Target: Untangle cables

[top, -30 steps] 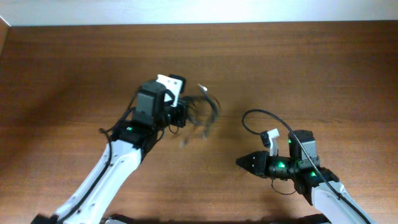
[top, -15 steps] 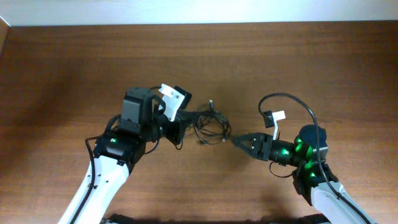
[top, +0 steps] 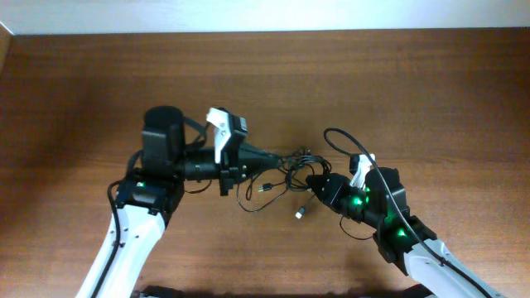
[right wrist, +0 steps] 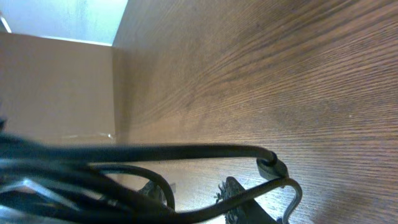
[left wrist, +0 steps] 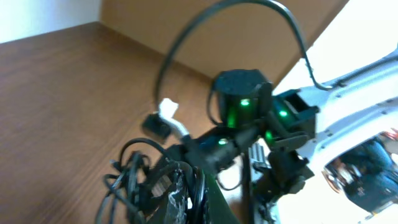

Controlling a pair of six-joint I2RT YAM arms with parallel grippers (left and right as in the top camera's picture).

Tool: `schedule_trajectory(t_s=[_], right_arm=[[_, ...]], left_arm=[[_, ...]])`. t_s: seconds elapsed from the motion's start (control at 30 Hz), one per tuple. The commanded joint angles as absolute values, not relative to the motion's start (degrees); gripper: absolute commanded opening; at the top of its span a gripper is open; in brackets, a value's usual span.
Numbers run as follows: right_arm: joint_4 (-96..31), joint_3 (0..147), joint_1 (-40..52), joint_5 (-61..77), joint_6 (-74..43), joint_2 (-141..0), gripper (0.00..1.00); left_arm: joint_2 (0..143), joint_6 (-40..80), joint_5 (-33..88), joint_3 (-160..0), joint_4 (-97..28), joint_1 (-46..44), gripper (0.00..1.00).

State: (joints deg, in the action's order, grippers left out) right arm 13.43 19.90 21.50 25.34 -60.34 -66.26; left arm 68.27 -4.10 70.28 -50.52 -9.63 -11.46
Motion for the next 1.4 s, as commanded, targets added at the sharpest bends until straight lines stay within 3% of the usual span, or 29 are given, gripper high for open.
schedule_trajectory(t_s=[0.0, 0.03, 0.07, 0.1, 0.17, 0.33, 0.47, 0.5, 0.57, 0.6, 0.63, 0.73, 0.8, 0.83, 0.9, 1.0, 1.03, 1.07, 1.1, 1.13, 1.2, 1.23, 1.33, 1.37], right_arm=[[10.2, 17.5, 21.0, 25.1, -58.7, -68.2, 0.31], [10.2, 17.5, 21.0, 27.4, -58.4, -68.2, 0.31], [10.2, 17.5, 21.0, 29.5, -57.4, -68.2, 0.37], [10.2, 17.5, 21.0, 33.2, -56.8, -68.2, 0.50], [11.1, 17.5, 21.0, 37.0, -53.9, -68.2, 0.60], [20.9, 17.5, 21.0, 44.4, -51.8, -68.2, 0.65], [17.2, 17.5, 21.0, 42.2, -49.7, -68.2, 0.68], [14.8, 17.5, 21.0, 40.4, -49.7, -68.2, 0.69], [9.9, 17.5, 21.0, 35.9, -49.7, -68.2, 0.74], [8.3, 17.5, 21.0, 35.2, -49.7, -68.2, 0.75], [7.8, 17.5, 21.0, 34.9, -49.7, -68.2, 0.75], [5.0, 17.5, 21.0, 32.3, -49.7, -68.2, 0.76], [1.9, 17.5, 21.0, 31.7, -49.7, -68.2, 0.76], [0.7, 17.5, 21.0, 30.7, -49.7, -68.2, 0.76], [0.6, 17.5, 21.0, 30.2, -49.7, -68.2, 0.77], [0.6, 17.5, 21.0, 29.9, -49.7, -68.2, 0.77], [-0.4, 17.5, 21.0, 29.9, -49.7, -68.2, 0.77], [-1.2, 17.4, 21.0, 29.8, -49.7, -68.2, 0.77], [-1.5, 17.4, 21.0, 29.6, -49.7, -68.2, 0.77], [-1.6, 17.4, 21.0, 29.6, -49.7, -68.2, 0.77], [-1.6, 17.4, 21.0, 29.3, -49.7, -68.2, 0.76], [-1.6, 17.4, 21.0, 29.2, -49.7, -68.2, 0.77], [-2.0, 17.4, 21.0, 29.2, -49.7, -68.2, 0.77], [-2.8, 17.4, 21.0, 29.1, -49.7, -68.2, 0.77]], left_arm=[[66.3, -3.1, 65.5, -52.3, -11.0, -6.9, 0.00], [66.3, -3.1, 62.1, -52.3, -12.8, -7.0, 0.00], [66.3, -3.1, 58.0, -52.3, -14.4, -7.0, 0.00], [66.3, -3.0, 52.6, -52.3, -17.0, -7.0, 0.00], [66.3, -3.0, 47.6, -52.3, -20.3, -7.0, 0.02], [71.8, -3.0, 44.6, -51.8, -22.0, -10.1, 0.08], [86.1, -3.1, 44.5, -51.7, -21.7, -17.4, 0.30], [90.5, -3.0, 44.5, -51.7, -21.8, -18.7, 0.41], [96.6, -3.0, 44.5, -51.7, -21.8, -20.5, 0.41], [98.0, -3.0, 44.5, -51.7, -21.8, -21.0, 0.56], [98.3, -3.1, 44.5, -51.7, -21.8, -21.1, 0.64], [95.2, -3.1, 53.0, -53.1, -21.8, -21.1, 0.73], [89.4, -3.0, 42.3, -54.6, -21.8, -20.8, 0.99], [85.4, -2.5, 33.7, -54.7, -22.0, -20.8, 0.99], [77.2, 4.5, 2.3, -54.7, -24.8, -20.8, 0.99], [76.5, 23.2, -15.0, -54.1, -29.9, -20.4, 0.99], [78.6, 32.9, -12.6, -53.3, -30.9, -19.7, 0.99], [80.2, 32.9, -10.6, -53.2, -30.8, -19.7, 0.96], [83.5, 30.6, -8.0, -53.2, -30.8, -19.8, 0.61], [86.1, 26.3, -2.9, -53.2, -30.5, -19.8, 0.59], [91.1, 12.7, 7.3, -53.2, -30.0, -19.8, 0.89], [93.1, 10.4, 7.3, -53.2, -29.7, -19.8, 0.94], [99.3, 10.4, 12.6, -53.2, -24.4, -19.8, 0.85], [101.0, 10.4, 12.4, -53.2, -23.2, -19.8, 0.55]])
